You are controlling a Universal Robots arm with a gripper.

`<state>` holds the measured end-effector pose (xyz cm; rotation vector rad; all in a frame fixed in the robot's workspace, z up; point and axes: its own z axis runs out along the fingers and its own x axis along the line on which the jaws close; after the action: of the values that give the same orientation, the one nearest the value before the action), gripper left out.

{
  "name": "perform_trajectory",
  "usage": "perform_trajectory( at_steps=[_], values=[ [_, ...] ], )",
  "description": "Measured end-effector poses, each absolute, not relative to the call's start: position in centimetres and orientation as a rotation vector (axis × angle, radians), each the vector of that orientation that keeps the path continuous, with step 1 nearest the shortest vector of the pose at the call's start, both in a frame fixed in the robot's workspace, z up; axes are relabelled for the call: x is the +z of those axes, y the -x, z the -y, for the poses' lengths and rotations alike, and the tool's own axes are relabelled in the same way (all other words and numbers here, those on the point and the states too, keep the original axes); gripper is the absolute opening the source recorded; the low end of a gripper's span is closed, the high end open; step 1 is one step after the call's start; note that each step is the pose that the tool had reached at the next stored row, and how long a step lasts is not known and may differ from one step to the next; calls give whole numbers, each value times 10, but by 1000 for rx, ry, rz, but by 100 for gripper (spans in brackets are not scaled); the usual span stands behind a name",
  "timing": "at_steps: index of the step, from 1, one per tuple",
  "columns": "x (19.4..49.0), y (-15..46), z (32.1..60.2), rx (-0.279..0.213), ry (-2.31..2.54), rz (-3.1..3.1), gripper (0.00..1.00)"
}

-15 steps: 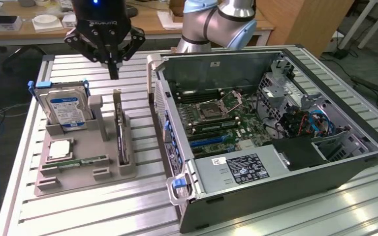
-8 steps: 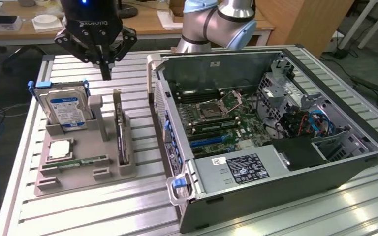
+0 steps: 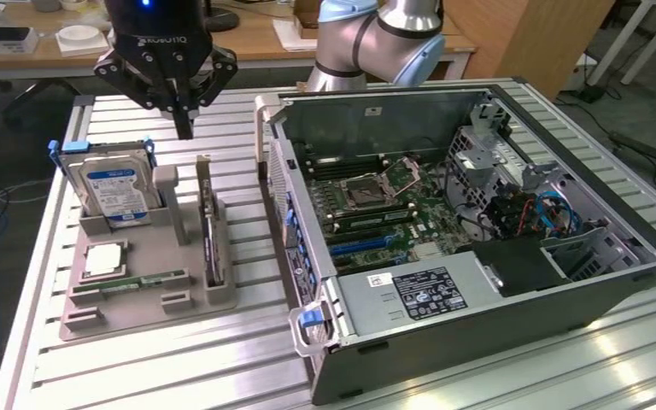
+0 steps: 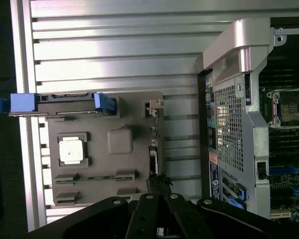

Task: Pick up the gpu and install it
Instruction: 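Reach for the gpu, then pick up the gpu and move the gpu toward the slot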

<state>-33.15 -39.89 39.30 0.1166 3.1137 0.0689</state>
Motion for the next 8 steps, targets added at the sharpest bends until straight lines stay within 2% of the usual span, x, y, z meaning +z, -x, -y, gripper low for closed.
perform_trajectory(
  at_steps=[8],
  values=[
    [393,332,399,69,-117,-3114,10]
  ],
)
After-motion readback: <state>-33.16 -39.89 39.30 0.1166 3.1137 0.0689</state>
